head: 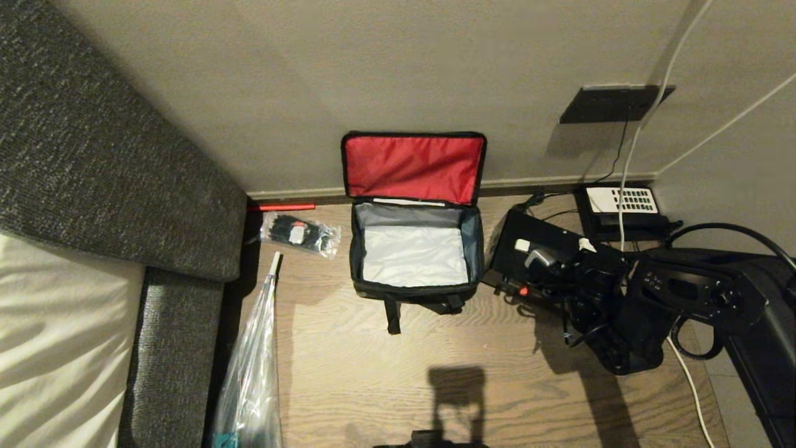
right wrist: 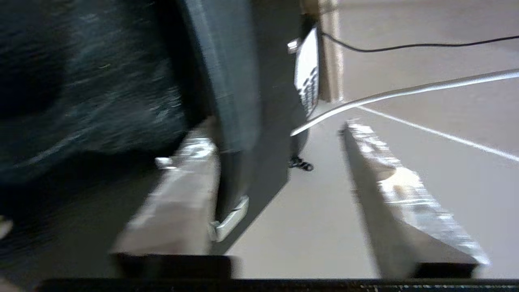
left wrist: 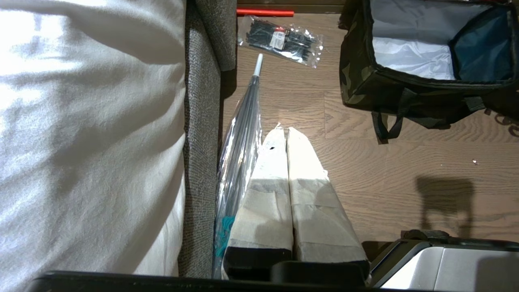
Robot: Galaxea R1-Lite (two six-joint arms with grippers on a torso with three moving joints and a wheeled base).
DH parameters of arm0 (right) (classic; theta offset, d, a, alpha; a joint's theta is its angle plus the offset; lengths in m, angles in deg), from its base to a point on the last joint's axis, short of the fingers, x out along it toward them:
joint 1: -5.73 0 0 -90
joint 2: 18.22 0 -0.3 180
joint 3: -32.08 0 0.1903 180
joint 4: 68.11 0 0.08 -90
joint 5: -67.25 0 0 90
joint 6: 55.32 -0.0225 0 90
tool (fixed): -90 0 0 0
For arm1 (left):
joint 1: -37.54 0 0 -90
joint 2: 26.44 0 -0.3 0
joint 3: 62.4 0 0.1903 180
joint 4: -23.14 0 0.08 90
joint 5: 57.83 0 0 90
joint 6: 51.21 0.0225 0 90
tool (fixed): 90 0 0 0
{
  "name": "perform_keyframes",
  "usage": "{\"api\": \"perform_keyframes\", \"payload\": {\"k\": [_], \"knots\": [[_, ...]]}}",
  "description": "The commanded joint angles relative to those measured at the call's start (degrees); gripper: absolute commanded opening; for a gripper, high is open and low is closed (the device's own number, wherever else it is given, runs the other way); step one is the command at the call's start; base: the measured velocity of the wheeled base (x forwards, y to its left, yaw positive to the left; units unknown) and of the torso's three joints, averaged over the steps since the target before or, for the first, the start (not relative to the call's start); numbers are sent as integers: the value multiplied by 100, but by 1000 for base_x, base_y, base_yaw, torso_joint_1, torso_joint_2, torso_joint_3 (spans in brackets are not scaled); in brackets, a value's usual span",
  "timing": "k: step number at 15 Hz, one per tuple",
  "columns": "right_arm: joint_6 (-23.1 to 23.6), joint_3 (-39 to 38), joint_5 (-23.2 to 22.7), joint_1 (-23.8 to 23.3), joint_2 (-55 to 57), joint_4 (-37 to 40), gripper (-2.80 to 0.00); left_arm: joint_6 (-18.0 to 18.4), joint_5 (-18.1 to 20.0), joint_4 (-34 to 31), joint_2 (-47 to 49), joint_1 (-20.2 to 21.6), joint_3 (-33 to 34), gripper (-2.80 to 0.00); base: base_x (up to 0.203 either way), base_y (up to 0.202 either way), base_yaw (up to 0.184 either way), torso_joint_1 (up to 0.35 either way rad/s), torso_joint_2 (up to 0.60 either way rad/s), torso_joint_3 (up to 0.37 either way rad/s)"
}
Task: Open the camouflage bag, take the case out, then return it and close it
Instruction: Grip the handle again
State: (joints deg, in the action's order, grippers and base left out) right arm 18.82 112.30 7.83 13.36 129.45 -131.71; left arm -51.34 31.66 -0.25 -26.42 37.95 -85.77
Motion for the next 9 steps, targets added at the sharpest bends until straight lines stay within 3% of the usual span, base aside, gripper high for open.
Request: {"api": "perform_keyframes", "payload": {"k": [1,9], "knots": [[-4,-8,36,2,70,-69,-280,5,-2,2,-11,2,9,-280,0,0,0,0,0,0],[-204,-100,27,2,-195,-69,-280,-4,-2,2,-11,2,9,-280,0,0,0,0,0,0]]}}
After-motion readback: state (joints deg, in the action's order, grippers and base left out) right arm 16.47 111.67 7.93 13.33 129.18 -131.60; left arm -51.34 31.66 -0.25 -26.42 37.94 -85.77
